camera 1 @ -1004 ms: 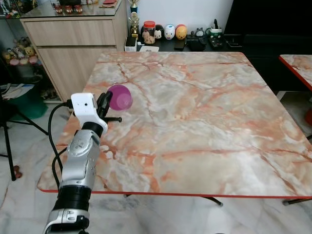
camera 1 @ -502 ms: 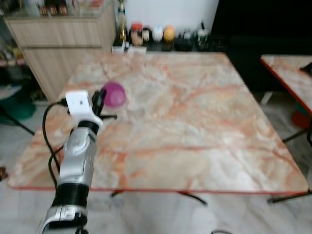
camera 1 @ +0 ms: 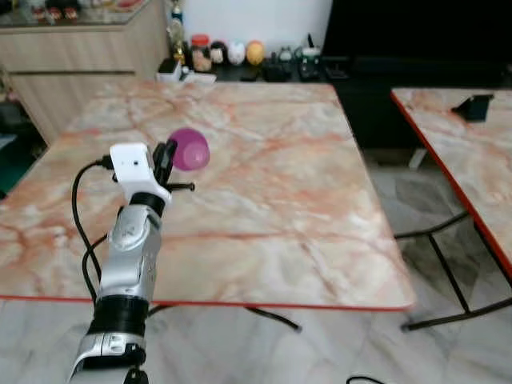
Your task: Setting the table
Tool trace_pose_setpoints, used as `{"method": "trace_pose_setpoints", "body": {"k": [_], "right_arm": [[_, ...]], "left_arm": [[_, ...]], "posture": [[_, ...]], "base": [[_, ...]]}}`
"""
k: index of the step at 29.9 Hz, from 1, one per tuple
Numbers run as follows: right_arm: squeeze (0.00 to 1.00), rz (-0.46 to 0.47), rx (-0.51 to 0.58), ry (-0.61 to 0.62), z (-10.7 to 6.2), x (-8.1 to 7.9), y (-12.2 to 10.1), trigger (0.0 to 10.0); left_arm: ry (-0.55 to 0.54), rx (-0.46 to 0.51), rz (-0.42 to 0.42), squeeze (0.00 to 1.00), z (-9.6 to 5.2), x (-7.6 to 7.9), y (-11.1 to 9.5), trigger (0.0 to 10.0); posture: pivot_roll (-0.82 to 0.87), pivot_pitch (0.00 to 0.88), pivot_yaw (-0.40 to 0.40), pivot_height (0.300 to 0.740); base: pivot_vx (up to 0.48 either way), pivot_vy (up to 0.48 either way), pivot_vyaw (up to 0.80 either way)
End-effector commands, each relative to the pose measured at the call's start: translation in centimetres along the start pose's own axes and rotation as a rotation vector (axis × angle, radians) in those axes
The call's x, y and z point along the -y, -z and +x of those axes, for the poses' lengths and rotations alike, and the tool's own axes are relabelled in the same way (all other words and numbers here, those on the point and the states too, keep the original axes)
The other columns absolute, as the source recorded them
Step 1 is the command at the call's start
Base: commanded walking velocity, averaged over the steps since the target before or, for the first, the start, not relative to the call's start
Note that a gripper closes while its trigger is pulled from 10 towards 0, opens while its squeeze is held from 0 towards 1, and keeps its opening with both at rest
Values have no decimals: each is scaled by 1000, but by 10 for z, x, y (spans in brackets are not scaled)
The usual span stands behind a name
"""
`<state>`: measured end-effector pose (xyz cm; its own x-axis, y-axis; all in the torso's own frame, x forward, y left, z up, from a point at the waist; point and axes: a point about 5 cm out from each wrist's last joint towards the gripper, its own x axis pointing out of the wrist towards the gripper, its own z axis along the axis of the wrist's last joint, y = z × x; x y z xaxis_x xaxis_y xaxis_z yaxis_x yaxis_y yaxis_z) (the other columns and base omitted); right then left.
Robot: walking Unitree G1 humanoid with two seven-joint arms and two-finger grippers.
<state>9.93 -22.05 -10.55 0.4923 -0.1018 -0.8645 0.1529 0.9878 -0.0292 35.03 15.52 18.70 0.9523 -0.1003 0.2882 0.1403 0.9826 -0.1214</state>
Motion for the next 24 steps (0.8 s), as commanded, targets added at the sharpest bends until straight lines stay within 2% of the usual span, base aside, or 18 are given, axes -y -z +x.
{"method": "trace_pose_setpoints", "body": {"k": [1,24], "right_arm": [[0,12,3,-1,0,-2,0,10000],[0,11,4,0,0,-2,0,10000]], "left_arm": [[-13,32,15,0,4,-7,-11,10000],[-10,36,16,0,6,-8,-14,10000]], "posture": [[5,0,-17,736],[-3,0,-16,736]], "base": [[0,-469,0],[0,-468,0]]}}
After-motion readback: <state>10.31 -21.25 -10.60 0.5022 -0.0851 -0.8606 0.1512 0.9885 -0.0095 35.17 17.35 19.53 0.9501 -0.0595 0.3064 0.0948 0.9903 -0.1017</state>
